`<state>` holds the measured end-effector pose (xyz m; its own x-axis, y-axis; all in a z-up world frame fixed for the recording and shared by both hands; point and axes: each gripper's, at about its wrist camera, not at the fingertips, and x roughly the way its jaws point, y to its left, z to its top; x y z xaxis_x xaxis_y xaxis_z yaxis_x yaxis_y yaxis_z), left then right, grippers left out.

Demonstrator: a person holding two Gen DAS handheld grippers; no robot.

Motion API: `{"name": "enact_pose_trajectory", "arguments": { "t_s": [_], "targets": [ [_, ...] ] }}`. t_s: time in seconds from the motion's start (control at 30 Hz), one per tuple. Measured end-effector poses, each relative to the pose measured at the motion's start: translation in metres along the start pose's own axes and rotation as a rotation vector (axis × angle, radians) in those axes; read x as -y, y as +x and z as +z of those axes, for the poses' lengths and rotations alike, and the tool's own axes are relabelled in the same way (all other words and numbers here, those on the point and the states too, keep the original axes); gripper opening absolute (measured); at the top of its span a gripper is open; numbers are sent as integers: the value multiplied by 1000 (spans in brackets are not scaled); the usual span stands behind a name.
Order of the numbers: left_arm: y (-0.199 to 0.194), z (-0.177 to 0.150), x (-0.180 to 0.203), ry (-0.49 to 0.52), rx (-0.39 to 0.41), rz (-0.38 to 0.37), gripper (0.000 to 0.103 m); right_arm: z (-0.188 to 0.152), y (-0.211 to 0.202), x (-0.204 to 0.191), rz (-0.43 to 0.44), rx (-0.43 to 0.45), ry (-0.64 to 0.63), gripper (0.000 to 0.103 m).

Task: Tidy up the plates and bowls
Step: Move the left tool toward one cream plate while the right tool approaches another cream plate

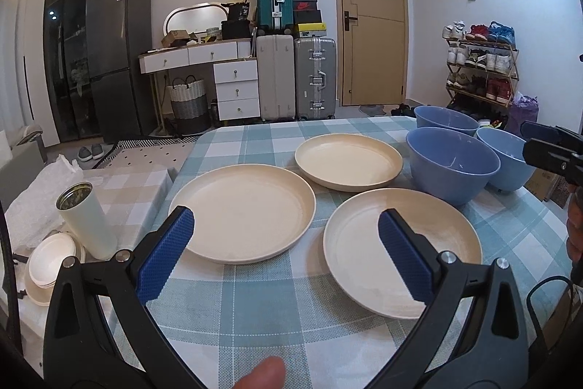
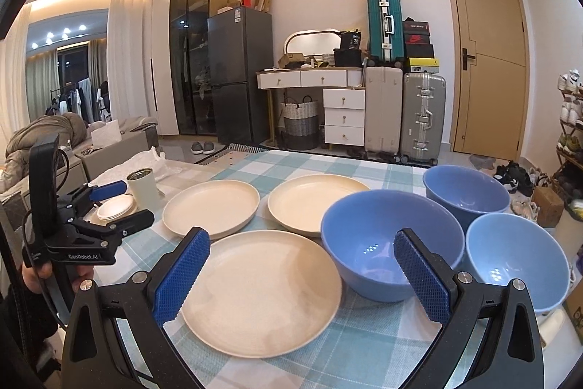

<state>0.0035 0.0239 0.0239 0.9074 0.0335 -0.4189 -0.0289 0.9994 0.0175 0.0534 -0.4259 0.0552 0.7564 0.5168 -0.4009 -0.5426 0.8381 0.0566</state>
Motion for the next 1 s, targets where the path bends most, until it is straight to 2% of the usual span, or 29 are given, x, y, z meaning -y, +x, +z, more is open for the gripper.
{"name": "enact_pose_trajectory", "arguments": {
  "t_s": [0.43, 0.7, 0.87, 1.0],
  "targets": [
    [20, 3, -24, -65, -76, 34, 101, 30, 21, -18, 57, -49, -32, 103],
    [33, 6, -38, -74, -138, 27, 101, 44, 40, -28, 92, -80, -22, 103],
    [40, 6, -46, -89, -157, 2, 101, 48, 54, -31, 83, -106, -19, 103],
    [45, 9, -52, -95, -169, 18, 101, 52, 68, -33, 95, -133, -6, 103]
  ]
}}
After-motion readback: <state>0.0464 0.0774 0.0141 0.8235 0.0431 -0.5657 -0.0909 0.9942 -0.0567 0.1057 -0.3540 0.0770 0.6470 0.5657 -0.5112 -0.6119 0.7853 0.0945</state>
